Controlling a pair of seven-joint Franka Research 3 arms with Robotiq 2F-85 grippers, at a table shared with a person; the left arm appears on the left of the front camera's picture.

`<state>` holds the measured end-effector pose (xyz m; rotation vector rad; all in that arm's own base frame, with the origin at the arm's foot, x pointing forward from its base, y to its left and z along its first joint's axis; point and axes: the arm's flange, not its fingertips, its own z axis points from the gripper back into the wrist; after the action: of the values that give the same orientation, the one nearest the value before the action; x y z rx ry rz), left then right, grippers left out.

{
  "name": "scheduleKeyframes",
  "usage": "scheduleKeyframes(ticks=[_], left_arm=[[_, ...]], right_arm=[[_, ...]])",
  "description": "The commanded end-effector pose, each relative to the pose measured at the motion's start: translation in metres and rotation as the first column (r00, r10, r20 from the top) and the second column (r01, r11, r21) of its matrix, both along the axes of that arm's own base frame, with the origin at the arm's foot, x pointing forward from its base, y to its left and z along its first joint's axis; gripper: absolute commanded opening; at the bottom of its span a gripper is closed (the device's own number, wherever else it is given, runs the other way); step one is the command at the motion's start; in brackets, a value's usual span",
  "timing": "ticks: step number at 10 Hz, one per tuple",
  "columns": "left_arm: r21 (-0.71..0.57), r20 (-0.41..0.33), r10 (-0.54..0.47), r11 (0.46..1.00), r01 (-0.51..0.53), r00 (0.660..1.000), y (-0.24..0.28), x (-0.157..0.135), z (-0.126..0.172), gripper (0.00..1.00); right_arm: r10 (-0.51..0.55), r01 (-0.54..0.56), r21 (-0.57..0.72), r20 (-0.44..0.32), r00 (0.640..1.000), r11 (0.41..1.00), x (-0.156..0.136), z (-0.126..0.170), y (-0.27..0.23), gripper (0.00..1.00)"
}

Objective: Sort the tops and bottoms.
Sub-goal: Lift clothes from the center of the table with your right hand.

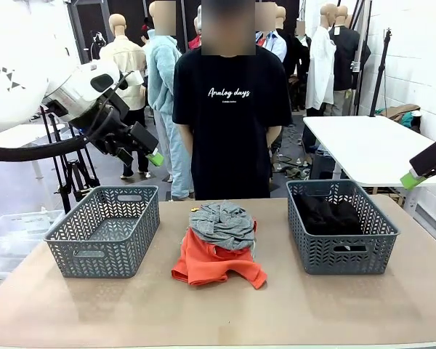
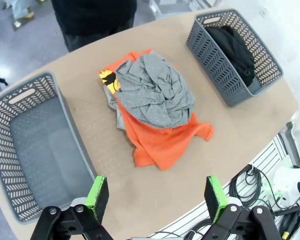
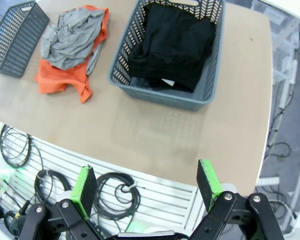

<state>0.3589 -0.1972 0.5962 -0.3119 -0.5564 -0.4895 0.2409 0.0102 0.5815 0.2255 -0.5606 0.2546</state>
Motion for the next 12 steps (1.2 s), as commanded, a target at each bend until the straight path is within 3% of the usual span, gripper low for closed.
scheduleKeyframes(ticks=[1, 4, 7, 10, 11, 12], left_arm=[[0.001, 0.000, 0.003, 1.000, -0.003, 1.000, 0.001, 0.000, 0.000, 1.00], [0.001, 0.000, 0.003, 1.000, -0.003, 1.000, 0.001, 0.000, 0.000, 1.00], [0.001, 0.000, 0.003, 1.000, -0.003, 1.000, 0.001, 0.000, 0.000, 1.00], [0.001, 0.000, 0.003, 1.000, -0.003, 1.000, 0.001, 0.000, 0.000, 1.00], [0.001, 0.000, 0.003, 1.000, -0.003, 1.000, 0.001, 0.000, 0.000, 1.00], [0.001, 0.000, 0.003, 1.000, -0.003, 1.000, 0.001, 0.000, 0.000, 1.00]], right_arm=[[0.049, -0.049, 0.008, -0.023, 0.999, 0.999, 0.019, 0.002, 0.008, 1.00], [0.232, -0.229, 0.044, -0.090, 0.969, 0.973, 0.096, -0.007, 0.045, 1.00], [0.359, -0.355, 0.053, -0.118, 0.926, 0.933, 0.161, -0.055, 0.111, 1.00], [0.464, -0.461, 0.103, -0.004, 0.886, 0.882, 0.192, -0.087, 0.164, 1.00], [0.465, -0.467, 0.130, 0.052, 0.884, 0.875, 0.194, -0.084, 0.169, 1.00], [0.471, -0.474, 0.114, 0.055, 0.880, 0.873, 0.188, -0.071, 0.164, 1.00]])
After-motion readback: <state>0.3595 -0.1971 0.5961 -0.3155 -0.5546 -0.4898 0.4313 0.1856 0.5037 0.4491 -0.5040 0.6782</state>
